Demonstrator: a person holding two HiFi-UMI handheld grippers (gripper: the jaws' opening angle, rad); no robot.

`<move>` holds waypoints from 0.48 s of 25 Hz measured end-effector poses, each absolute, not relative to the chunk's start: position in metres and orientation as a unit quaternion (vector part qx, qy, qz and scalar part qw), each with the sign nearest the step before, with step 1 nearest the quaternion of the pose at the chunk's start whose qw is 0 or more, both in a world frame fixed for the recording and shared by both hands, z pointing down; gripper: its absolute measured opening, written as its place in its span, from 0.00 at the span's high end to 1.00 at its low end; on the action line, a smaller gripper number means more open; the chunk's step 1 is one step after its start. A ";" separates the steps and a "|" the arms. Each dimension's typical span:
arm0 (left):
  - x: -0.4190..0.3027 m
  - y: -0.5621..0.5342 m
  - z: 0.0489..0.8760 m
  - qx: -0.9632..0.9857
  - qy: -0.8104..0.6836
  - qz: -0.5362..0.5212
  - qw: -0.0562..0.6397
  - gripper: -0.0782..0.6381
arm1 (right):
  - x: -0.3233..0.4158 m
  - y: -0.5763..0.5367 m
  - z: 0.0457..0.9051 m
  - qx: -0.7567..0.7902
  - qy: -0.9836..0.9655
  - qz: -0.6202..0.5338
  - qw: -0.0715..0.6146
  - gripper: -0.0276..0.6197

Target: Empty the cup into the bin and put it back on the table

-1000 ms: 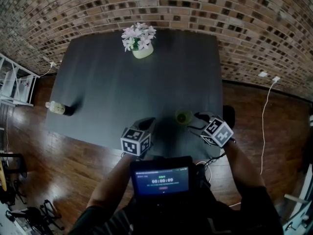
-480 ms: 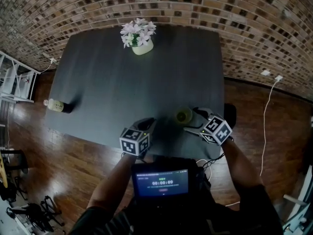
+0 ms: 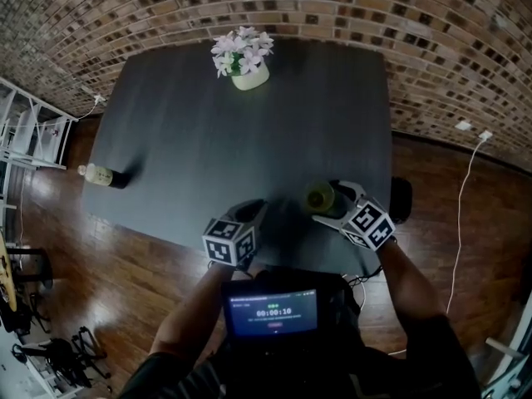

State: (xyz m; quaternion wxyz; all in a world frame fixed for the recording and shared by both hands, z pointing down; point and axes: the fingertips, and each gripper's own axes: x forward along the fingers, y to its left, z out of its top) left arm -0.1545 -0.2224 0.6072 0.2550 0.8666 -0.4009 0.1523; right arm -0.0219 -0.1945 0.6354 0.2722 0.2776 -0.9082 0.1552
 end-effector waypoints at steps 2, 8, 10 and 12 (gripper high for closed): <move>-0.154 -0.225 0.607 0.870 -0.398 0.149 0.249 0.83 | -0.026 -0.198 0.636 0.277 -0.912 0.148 0.263 0.32; -0.151 -0.227 0.603 0.874 -0.400 0.138 0.241 0.83 | -0.040 -0.197 0.637 0.263 -0.927 0.128 0.236 0.32; -0.151 -0.227 0.603 0.875 -0.399 0.139 0.238 0.83 | -0.042 -0.200 0.635 0.263 -0.931 0.119 0.223 0.32; -0.150 -0.230 0.600 0.877 -0.399 0.138 0.231 0.83 | -0.044 -0.204 0.633 0.266 -0.935 0.106 0.212 0.32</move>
